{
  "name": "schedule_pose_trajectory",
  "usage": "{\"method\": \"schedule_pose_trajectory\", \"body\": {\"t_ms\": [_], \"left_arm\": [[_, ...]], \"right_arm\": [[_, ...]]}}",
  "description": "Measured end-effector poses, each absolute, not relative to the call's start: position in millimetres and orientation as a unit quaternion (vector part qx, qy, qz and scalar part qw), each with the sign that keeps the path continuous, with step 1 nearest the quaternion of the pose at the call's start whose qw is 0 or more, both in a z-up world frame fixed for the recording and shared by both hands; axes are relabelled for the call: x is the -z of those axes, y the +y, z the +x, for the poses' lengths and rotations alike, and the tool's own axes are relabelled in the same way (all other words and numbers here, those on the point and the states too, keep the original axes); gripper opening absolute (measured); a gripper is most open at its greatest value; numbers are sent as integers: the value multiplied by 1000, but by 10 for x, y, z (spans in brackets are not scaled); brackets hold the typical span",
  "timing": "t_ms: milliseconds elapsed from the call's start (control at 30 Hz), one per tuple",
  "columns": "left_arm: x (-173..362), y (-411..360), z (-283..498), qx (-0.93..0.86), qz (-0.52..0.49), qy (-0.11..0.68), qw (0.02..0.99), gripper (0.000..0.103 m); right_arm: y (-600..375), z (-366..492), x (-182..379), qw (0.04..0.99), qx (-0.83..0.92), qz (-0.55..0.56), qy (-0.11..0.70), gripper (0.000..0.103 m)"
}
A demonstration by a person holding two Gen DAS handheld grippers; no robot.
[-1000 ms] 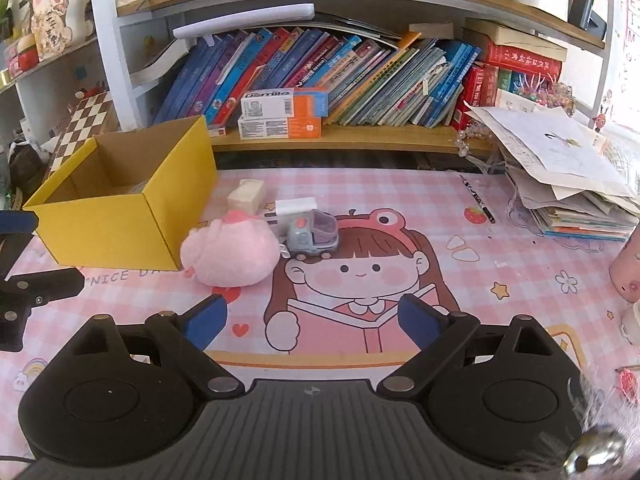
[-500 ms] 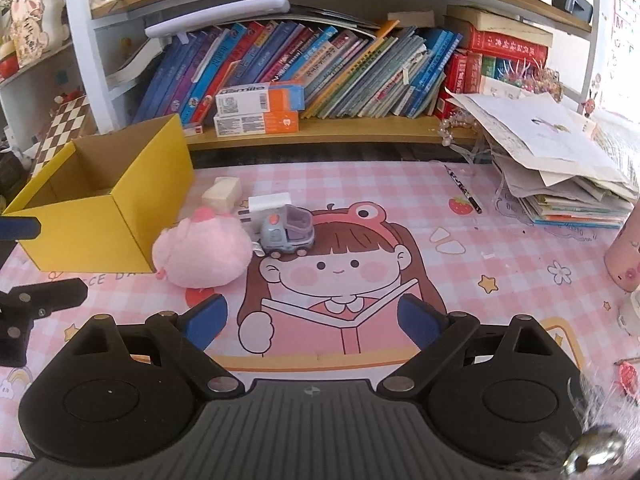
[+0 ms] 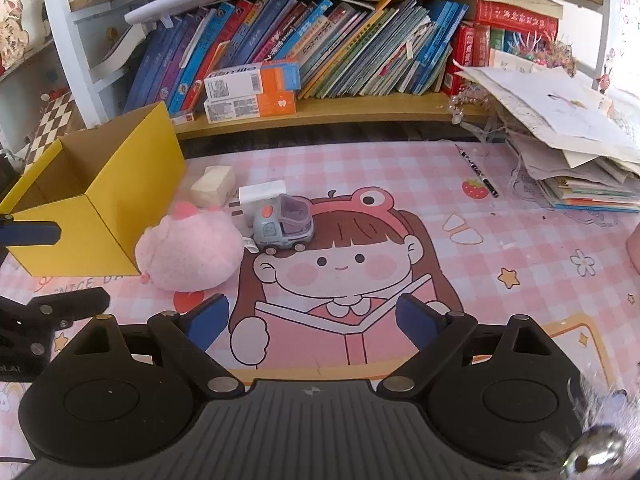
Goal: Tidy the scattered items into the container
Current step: 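Move left tool to pink plush pig while right tool approaches grey toy car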
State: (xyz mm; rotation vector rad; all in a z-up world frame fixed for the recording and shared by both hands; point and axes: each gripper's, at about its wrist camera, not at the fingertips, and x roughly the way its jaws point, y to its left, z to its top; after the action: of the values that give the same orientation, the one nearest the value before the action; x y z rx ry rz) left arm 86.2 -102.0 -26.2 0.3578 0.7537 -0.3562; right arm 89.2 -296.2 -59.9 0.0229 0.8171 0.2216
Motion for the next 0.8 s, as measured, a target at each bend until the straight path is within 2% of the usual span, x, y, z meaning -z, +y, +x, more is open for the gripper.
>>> {"method": "schedule_pose_trajectory", "body": {"t_ms": [800], "left_arm": [[432, -1218, 1115, 188, 213, 363, 887, 82]], "right_arm": [[-2941, 1266, 742, 904, -116, 21, 410, 85]]}}
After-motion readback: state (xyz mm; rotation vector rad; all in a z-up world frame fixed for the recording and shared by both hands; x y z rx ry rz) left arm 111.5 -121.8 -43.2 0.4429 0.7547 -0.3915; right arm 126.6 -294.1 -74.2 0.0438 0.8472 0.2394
